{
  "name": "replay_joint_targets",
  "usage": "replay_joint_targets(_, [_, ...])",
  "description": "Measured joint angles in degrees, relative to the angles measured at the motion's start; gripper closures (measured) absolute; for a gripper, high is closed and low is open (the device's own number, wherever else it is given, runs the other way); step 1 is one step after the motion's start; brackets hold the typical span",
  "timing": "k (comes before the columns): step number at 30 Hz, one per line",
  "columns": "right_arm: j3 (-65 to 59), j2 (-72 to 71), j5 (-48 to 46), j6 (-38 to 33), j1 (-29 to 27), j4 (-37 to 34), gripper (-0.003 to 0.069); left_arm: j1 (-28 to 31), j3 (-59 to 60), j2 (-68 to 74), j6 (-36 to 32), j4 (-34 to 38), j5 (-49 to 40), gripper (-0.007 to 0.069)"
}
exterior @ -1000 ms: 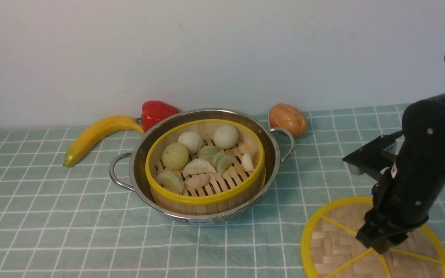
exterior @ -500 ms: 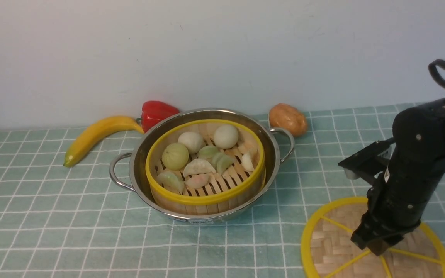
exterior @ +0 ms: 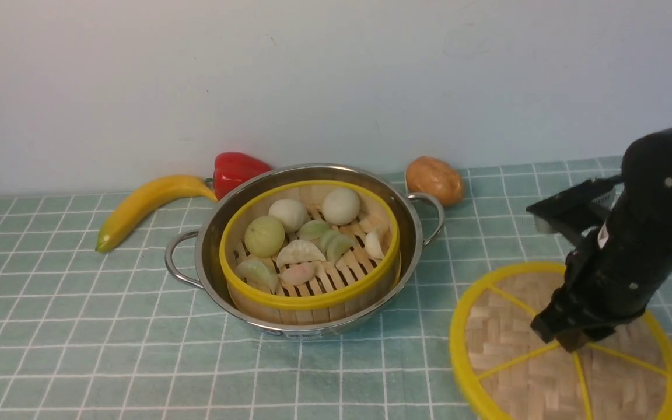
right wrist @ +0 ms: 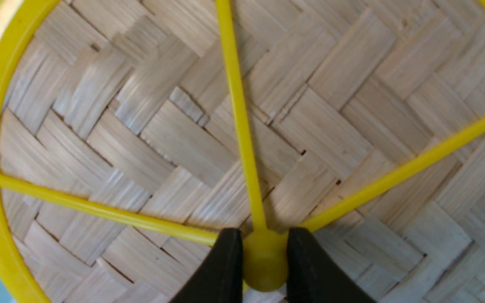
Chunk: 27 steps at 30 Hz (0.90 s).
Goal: Place the steamer in the pot on the blue tablecloth, and put the lid on the steamer.
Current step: 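Move the gripper down to the bamboo steamer lid and grasp its center knob, then place the bamboo steamer lid onto the steamer basket in the pot with the right gripper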
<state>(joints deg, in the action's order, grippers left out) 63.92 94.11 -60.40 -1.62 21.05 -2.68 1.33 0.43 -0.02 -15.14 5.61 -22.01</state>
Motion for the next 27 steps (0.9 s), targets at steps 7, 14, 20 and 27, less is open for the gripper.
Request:
replay_joint_targets(7, [12.7,-7.9,-0.4,-3.9,1.8,-1.6,0.0512,0.0,0.0,0.0,0.0,0.0,0.0,0.0046])
replay_joint_targets(14, [27.0,-2.3,0.0,-14.9,9.0,-6.0,0.0512,0.0,0.0,0.0,0.0,0.0,0.0,0.0046])
replay_joint_targets(20, [33.9,8.0,2.0,-20.3,13.8,-6.4,0.0512,0.0,0.0,0.0,0.0,0.0,0.0,0.0046])
replay_joint_targets(27, [39.3,17.0,5.8,-24.8,16.1,-6.2,0.0512,0.0,0.0,0.0,0.0,0.0,0.0,0.0046])
